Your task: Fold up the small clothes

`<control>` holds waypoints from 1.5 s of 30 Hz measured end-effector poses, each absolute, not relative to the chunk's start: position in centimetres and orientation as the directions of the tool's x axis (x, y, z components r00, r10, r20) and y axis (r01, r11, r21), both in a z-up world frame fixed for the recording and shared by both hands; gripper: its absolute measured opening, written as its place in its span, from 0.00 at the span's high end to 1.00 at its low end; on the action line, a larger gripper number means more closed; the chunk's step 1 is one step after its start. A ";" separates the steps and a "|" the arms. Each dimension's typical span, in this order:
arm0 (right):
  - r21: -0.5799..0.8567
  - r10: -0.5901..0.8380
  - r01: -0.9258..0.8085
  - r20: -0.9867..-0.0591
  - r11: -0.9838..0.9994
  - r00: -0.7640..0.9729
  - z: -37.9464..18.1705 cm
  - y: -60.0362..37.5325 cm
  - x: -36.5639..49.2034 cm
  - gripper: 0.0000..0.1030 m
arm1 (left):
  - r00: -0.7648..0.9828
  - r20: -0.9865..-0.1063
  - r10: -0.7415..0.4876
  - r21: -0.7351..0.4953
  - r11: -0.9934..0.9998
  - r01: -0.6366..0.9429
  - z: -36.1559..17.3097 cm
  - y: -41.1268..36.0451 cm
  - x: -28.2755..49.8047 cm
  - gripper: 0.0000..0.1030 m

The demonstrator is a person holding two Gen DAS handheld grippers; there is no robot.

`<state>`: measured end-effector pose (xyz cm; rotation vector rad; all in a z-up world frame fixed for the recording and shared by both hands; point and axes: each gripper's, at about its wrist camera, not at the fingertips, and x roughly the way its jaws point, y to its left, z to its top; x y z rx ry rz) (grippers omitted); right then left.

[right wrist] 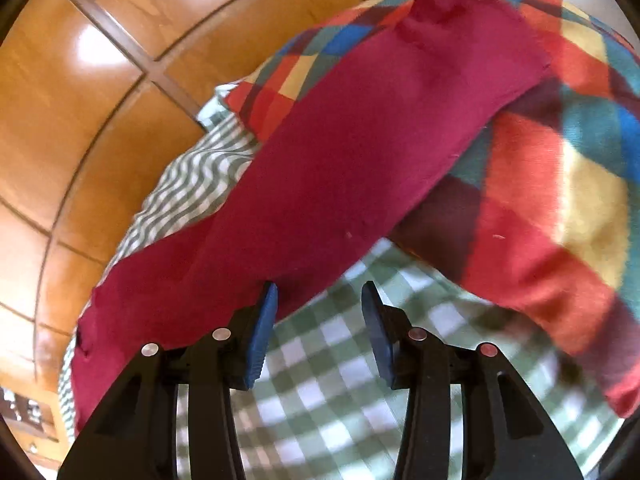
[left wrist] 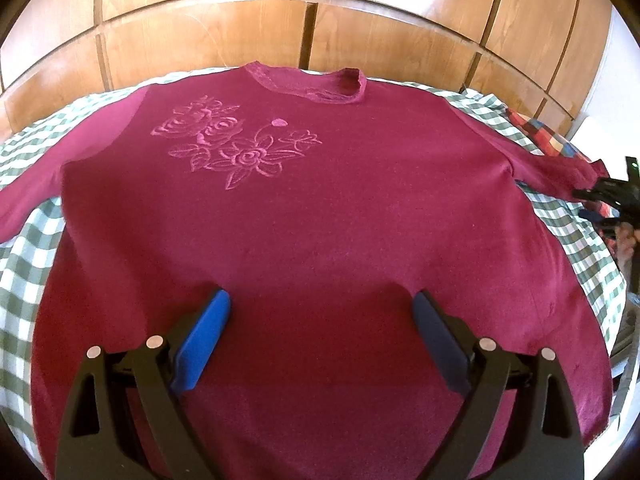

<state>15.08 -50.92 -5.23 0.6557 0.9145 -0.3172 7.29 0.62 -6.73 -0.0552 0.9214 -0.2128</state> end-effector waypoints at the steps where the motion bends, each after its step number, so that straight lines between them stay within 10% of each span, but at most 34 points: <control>1: 0.365 -0.017 0.547 -0.821 0.754 0.571 -5.4 -51.1 15.4 0.59 | 0.587 -0.783 -0.207 -0.136 0.977 0.162 -6.7 0.7 6.9 0.11; 5: 0.282 -0.085 0.590 -0.852 0.757 0.516 -6.0 -51.6 15.9 0.69 | 0.588 -0.777 -0.223 -0.153 0.974 0.168 -6.5 1.8 5.1 0.11; 8: 0.255 -0.074 0.534 -0.852 0.806 0.518 -4.9 -50.2 15.3 0.54 | 0.586 -0.775 -0.236 -0.158 0.971 0.181 -6.2 2.7 3.5 0.11; 19: 0.485 0.437 0.003 -0.792 0.875 0.426 -4.6 -34.5 9.2 0.48 | 0.642 -0.741 -0.198 -0.284 0.958 -0.032 -4.4 11.1 -0.4 0.13; 24: 0.282 0.301 -0.107 -0.867 0.953 0.397 -5.1 -29.8 5.3 0.92 | 0.609 -0.773 -0.175 -0.252 0.967 -0.042 -5.7 12.8 -2.3 0.20; 32: 0.207 0.238 -0.123 -0.892 0.971 0.384 -4.8 -30.7 2.9 0.93 | 0.566 -0.809 -0.158 -0.182 0.983 0.015 -6.3 11.5 -5.6 0.21; 35: 0.272 0.290 -0.102 -0.880 0.957 0.376 -4.9 -31.8 3.5 0.86 | 0.560 -0.812 -0.167 -0.195 0.981 0.009 -5.6 11.9 -5.8 0.21; 40: 0.308 0.252 0.039 -0.839 0.951 0.482 -2.9 -35.6 4.6 0.40 | 0.643 -0.746 -0.176 -0.242 0.970 -0.015 -3.0 11.9 -3.4 0.18; 45: 0.282 0.056 0.294 -0.801 0.913 0.596 -0.5 -43.6 6.5 0.40 | 0.676 -0.731 -0.090 -0.129 0.992 -0.008 -2.5 8.6 1.2 0.14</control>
